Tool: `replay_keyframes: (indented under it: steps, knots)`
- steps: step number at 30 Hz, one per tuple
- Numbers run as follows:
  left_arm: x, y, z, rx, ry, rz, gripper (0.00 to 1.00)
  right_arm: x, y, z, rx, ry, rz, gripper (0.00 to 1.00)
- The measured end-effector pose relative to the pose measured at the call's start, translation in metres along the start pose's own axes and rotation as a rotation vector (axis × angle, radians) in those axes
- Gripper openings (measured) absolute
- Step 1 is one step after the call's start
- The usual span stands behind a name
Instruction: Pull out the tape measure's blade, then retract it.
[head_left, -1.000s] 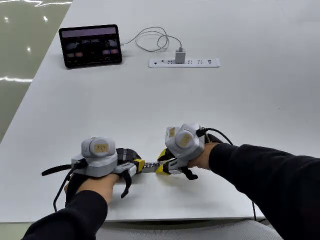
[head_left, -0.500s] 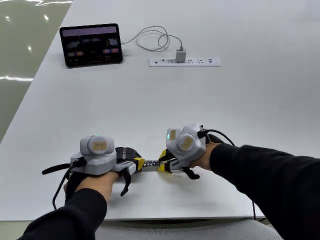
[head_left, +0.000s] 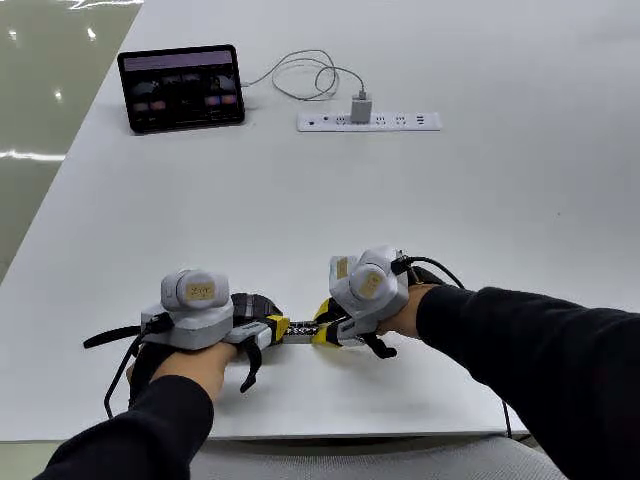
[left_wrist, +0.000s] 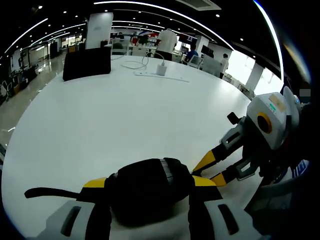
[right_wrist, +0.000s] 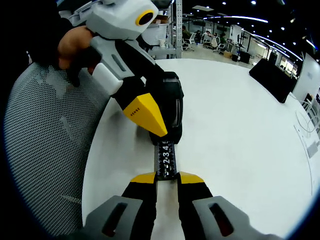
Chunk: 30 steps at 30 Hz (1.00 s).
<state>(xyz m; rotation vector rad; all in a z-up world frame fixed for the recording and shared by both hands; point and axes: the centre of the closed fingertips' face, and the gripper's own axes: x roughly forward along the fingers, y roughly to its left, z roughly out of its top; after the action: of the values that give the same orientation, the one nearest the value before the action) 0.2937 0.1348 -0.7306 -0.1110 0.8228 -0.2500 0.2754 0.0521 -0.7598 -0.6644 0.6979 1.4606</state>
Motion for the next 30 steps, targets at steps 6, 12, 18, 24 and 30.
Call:
replay_keyframes:
  steps: [6, 12, 18, 24, 30]
  knots:
    - [-0.001, -0.001, 0.0, -0.013, -0.01, -0.005, 0.58, 0.001, -0.001, 0.003, 0.002, -0.004, -0.005, 0.11]
    - [0.0, -0.001, 0.0, -0.001, -0.006, -0.003, 0.57, 0.005, 0.0, 0.007, -0.004, -0.008, -0.002, 0.11]
    - [0.001, -0.001, 0.0, -0.001, -0.008, -0.003, 0.57, 0.007, 0.0, 0.01, -0.005, -0.012, -0.005, 0.11]
    - [0.001, -0.001, 0.0, -0.008, -0.007, -0.007, 0.57, 0.009, 0.0, 0.012, -0.006, -0.016, -0.006, 0.11]
    - [0.001, 0.0, 0.001, -0.013, -0.008, -0.007, 0.57, 0.012, 0.0, 0.015, -0.002, -0.02, -0.01, 0.11]
